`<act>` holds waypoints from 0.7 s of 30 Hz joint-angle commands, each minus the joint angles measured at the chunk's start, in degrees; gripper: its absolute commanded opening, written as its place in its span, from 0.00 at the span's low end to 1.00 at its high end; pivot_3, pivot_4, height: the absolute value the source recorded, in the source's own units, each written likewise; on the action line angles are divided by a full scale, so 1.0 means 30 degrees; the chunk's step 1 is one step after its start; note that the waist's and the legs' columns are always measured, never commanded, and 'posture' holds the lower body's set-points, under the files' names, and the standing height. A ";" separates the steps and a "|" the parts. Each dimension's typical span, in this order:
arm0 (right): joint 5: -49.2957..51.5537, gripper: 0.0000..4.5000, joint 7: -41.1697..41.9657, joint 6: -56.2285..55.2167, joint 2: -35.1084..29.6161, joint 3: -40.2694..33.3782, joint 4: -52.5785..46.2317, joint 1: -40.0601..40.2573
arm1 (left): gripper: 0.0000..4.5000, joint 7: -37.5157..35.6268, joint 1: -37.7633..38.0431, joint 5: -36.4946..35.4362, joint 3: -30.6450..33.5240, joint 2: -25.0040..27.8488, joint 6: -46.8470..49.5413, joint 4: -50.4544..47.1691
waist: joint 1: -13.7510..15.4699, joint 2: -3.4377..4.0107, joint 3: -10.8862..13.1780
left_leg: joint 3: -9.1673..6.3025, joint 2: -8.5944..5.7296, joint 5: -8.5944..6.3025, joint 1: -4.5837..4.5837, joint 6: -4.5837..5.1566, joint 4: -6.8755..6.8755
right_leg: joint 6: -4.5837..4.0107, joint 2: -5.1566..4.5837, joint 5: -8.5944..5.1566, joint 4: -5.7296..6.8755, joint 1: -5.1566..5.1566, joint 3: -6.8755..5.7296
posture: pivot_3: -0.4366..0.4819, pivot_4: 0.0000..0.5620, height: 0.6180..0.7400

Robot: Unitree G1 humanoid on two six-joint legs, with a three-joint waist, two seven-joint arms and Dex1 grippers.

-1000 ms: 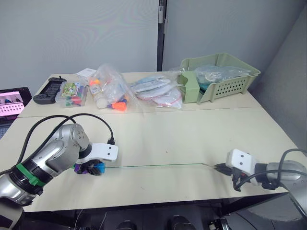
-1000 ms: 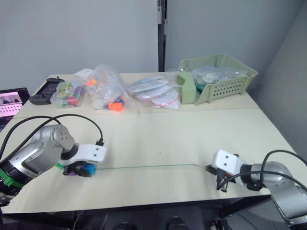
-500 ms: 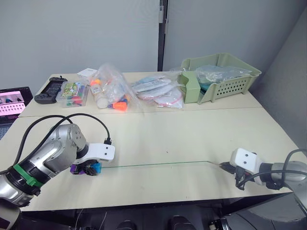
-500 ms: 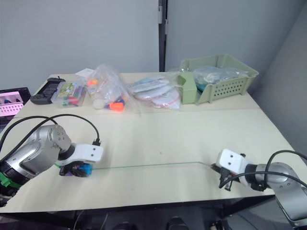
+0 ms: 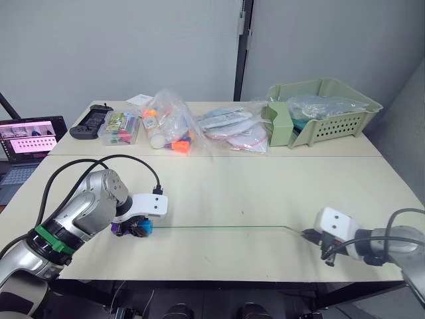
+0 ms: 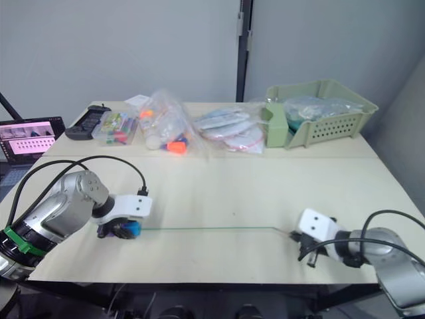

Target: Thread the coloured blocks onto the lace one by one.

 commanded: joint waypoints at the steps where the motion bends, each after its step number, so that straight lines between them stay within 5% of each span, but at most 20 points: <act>1: -0.0083 0.00 -0.0004 -0.0211 -0.0371 -0.1384 0.0019 0.0269 | 0.31 0.0725 0.0097 0.0505 -0.0385 -0.0511 -0.0326 0.0830 | 0.0006 -0.0001 0.0000 | 0.0002 0.0003 0.0000 0.0021 0.0000 0.0000 | 0.0002 0.0003 -0.0001 -0.0003 0.0029 0.0000 | 0.48 0.27 1.00; 14: -0.0261 0.00 -0.0429 -0.0069 -0.0177 -0.1737 -0.0088 0.0401 | 0.31 0.0855 -0.1025 0.1317 -0.0574 -0.2204 -0.0190 0.1905 | 0.0290 0.0006 -0.0003 | -0.0007 -0.0005 0.0000 0.0066 -0.0001 0.0013 | 0.0039 -0.0011 -0.0003 -0.0105 0.0157 -0.0022 | 0.48 0.27 1.00; 21: 0.0161 0.00 -0.0357 0.0837 0.0848 0.0488 -0.1695 -0.0400 | 0.31 0.0736 -0.0811 0.1466 -0.0599 -0.2022 -0.1100 0.2050 | 0.0212 0.0006 -0.0004 | -0.0013 0.0008 0.0000 0.0069 -0.0001 0.0013 | 0.0039 -0.0004 -0.0003 -0.0106 0.0159 -0.0022 | 0.48 0.27 1.00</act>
